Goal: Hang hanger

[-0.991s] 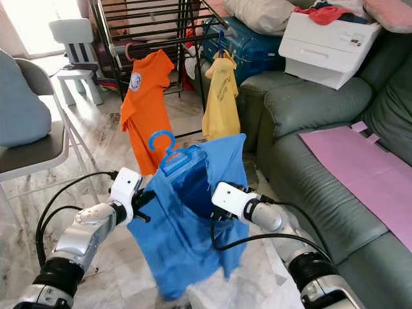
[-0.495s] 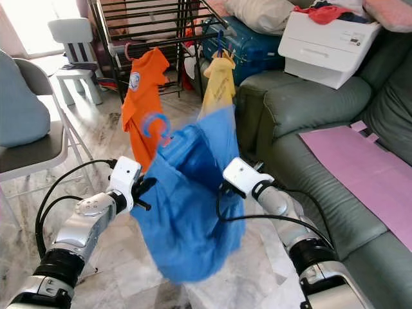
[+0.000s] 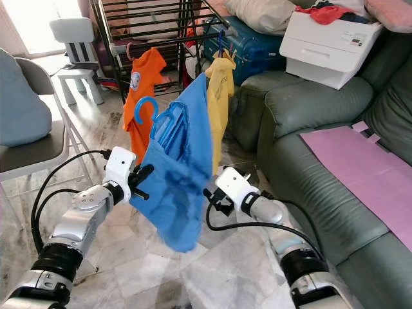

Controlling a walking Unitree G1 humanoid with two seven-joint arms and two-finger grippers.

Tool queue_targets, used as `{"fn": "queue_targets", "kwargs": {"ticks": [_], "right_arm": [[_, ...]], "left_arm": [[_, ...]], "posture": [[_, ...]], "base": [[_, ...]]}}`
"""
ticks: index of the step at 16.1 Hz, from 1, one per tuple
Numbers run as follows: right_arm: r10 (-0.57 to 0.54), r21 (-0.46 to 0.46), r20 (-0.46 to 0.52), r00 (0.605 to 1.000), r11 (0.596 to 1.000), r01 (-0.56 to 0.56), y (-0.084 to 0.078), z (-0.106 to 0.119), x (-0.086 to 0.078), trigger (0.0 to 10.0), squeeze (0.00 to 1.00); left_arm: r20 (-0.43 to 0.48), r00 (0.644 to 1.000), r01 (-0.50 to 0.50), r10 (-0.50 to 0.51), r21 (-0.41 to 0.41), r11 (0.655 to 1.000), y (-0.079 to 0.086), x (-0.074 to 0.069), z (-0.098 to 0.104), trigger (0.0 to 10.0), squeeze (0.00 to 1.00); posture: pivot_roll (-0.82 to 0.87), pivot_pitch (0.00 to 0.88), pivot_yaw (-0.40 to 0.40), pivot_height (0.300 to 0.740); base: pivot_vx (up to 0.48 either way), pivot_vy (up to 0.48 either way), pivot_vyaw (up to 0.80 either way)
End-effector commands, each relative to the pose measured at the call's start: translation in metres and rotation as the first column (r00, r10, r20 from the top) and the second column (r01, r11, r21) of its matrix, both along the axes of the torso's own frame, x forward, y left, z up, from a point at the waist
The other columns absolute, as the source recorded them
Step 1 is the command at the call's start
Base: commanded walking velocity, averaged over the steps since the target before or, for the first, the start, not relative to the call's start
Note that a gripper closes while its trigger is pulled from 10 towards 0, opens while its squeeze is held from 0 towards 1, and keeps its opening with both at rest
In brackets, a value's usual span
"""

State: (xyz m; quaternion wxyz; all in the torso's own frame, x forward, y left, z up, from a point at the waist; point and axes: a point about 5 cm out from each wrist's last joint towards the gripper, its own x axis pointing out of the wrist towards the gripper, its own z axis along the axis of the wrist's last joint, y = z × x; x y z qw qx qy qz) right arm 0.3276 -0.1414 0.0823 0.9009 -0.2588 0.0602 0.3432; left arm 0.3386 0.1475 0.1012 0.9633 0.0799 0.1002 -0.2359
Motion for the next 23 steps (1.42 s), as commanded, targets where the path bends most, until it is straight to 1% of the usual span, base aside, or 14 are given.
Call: {"fn": "queue_targets", "kwargs": {"ticks": [1,2,4,5,7,9,13,14,15,17,18,19,20,23], "right_arm": [[0.042,0.006,0.017,0.999,0.999,-0.042,-0.001,0.009,0.0,10.0,0.0],[0.059,-0.01,0.044,0.997,0.998,-0.058,-0.005,0.017,0.001,10.0,0.0],[0.102,-0.012,0.076,0.992,0.995,-0.101,-0.008,0.027,-0.001,10.0,0.0],[0.138,-0.052,0.124,0.983,0.99,-0.133,-0.009,0.035,-0.001,10.0,1.0],[0.178,-0.086,0.121,0.977,0.982,-0.168,-0.012,0.039,-0.005,10.0,1.0],[0.227,-0.176,0.149,0.962,0.964,-0.2,-0.017,0.05,-0.007,10.0,1.0],[0.324,-0.124,0.07,0.944,0.941,-0.314,-0.024,0.066,-0.011,10.0,1.0],[0.338,-0.126,0.059,0.939,0.936,-0.329,-0.025,0.068,-0.012,10.0,1.0],[0.349,-0.134,0.051,0.936,0.931,-0.34,-0.026,0.069,-0.013,10.0,1.0],[0.378,-0.132,-0.022,0.925,0.916,-0.378,-0.03,0.068,-0.017,10.0,1.0],[0.395,-0.152,-0.065,0.916,0.904,-0.401,-0.034,0.065,-0.019,10.0,0.68],[0.406,-0.142,-0.086,0.91,0.899,-0.415,-0.036,0.066,-0.02,10.0,0.49],[0.422,-0.133,-0.124,0.898,0.89,-0.436,-0.039,0.068,-0.021,10.0,0.0],[0.423,-0.145,-0.205,0.883,0.879,-0.455,-0.051,0.064,-0.021,10.0,0.0]], "left_arm": [[0.058,0.997,0.044,-0.046,0.038,0.998,0.001,0.002,0.01,0.0,0.0],[0.062,0.993,0.097,-0.102,0.087,0.991,0.004,0.0,0.009,0.0,0.0],[0.045,0.983,0.172,-0.178,0.127,0.977,0.007,-0.005,0.007,0.0,0.0],[0.021,0.971,0.231,-0.239,0.191,0.954,0.013,-0.01,0.001,0.0,0.0],[-0.007,0.956,0.287,-0.294,0.251,0.925,0.02,-0.016,-0.004,0.0,0.0],[-0.045,0.931,0.352,-0.361,0.366,0.862,0.032,-0.022,-0.012,0.0,0.0],[-0.05,0.897,0.418,-0.44,0.425,0.803,0.036,-0.028,-0.017,0.0,0.0],[-0.052,0.885,0.435,-0.462,0.448,0.781,0.036,-0.03,-0.019,0.0,0.0],[-0.061,0.86,0.471,-0.507,0.479,0.741,0.035,-0.033,-0.021,0.0,0.0],[-0.04,0.835,0.5,-0.549,0.471,0.727,0.031,-0.036,-0.023,0.0,0.0],[-0.046,0.812,0.528,-0.582,0.484,0.698,0.029,-0.039,-0.025,0.0,0.0],[-0.058,0.808,0.534,-0.586,0.492,0.688,0.031,-0.04,-0.027,0.0,0.0],[-0.055,0.802,0.539,-0.595,0.497,0.68,0.032,-0.04,-0.028,0.0,0.0],[-0.044,0.79,0.547,-0.611,0.5,0.671,0.031,-0.04,-0.027,0.0,0.0]], "posture": [[-0.11,0.0,0.028,0.74],[-0.11,0.0,0.029,0.74],[-0.11,0.0,0.033,0.74],[-0.11,0.0,0.033,0.74],[-0.12,0.0,0.037,0.74],[-0.12,0.0,0.036,0.74],[-0.12,0.0,0.034,0.74],[-0.12,0.0,0.034,0.74],[-0.12,0.0,0.034,0.74],[-0.12,0.0,0.032,0.74],[-0.12,0.0,0.032,0.74],[-0.12,0.0,0.034,0.74],[-0.12,0.0,0.035,0.74],[-0.12,0.0,0.032,0.74]], "base": [[0.0,0.0,0.0],[0.0,0.0,0.0],[0.0,0.0,0.0],[0.0,0.0,0.0],[0.0,0.0,0.0],[0.0,0.0,0.0],[0.0,0.0,0.0],[0.0,0.0,0.0],[0.0,0.0,0.0],[0.0,0.0,0.0],[0.0,0.0,0.0],[0.0,0.0,0.0],[0.0,0.0,0.0],[0.0,0.0,0.0]]}}
